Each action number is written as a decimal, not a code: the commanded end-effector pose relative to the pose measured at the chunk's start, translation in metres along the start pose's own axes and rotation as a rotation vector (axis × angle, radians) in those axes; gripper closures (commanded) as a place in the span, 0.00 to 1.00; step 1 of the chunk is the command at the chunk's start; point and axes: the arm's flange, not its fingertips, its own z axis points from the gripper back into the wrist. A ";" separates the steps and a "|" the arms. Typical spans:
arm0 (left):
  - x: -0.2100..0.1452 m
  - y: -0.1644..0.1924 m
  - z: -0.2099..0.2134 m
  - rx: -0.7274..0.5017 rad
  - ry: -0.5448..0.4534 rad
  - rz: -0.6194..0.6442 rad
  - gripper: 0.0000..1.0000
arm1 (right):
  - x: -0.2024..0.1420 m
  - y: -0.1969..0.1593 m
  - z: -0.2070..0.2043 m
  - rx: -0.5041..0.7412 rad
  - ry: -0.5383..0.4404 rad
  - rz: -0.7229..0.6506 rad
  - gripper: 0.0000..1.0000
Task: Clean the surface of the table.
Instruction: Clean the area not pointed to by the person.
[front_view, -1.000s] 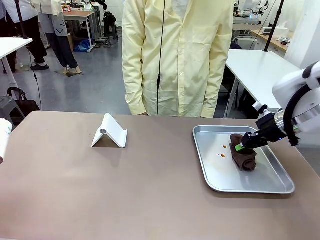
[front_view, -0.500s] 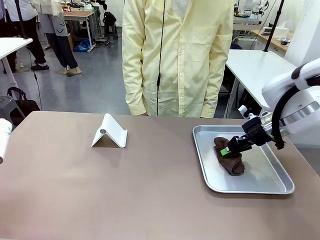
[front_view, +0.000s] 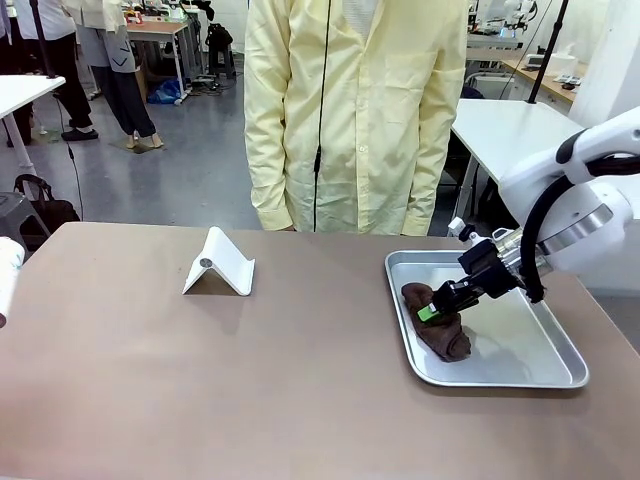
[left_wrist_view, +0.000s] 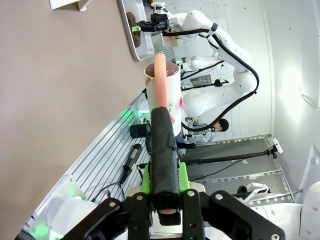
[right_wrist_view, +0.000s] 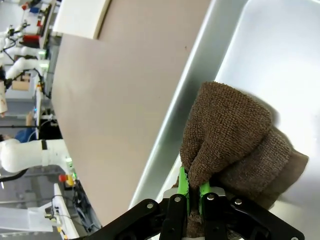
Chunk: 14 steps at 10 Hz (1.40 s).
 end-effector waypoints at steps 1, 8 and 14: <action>0.001 -0.004 -0.001 -0.002 -0.008 -0.006 0.78 | 0.001 -0.016 0.003 -0.086 -0.033 -0.008 0.91; 0.001 -0.004 -0.001 -0.002 -0.008 -0.006 0.78 | -0.026 -0.068 0.064 -0.228 -0.272 -0.212 0.91; 0.001 -0.004 -0.001 -0.002 -0.008 -0.006 0.78 | -0.046 -0.027 0.109 0.185 -0.375 -0.104 0.91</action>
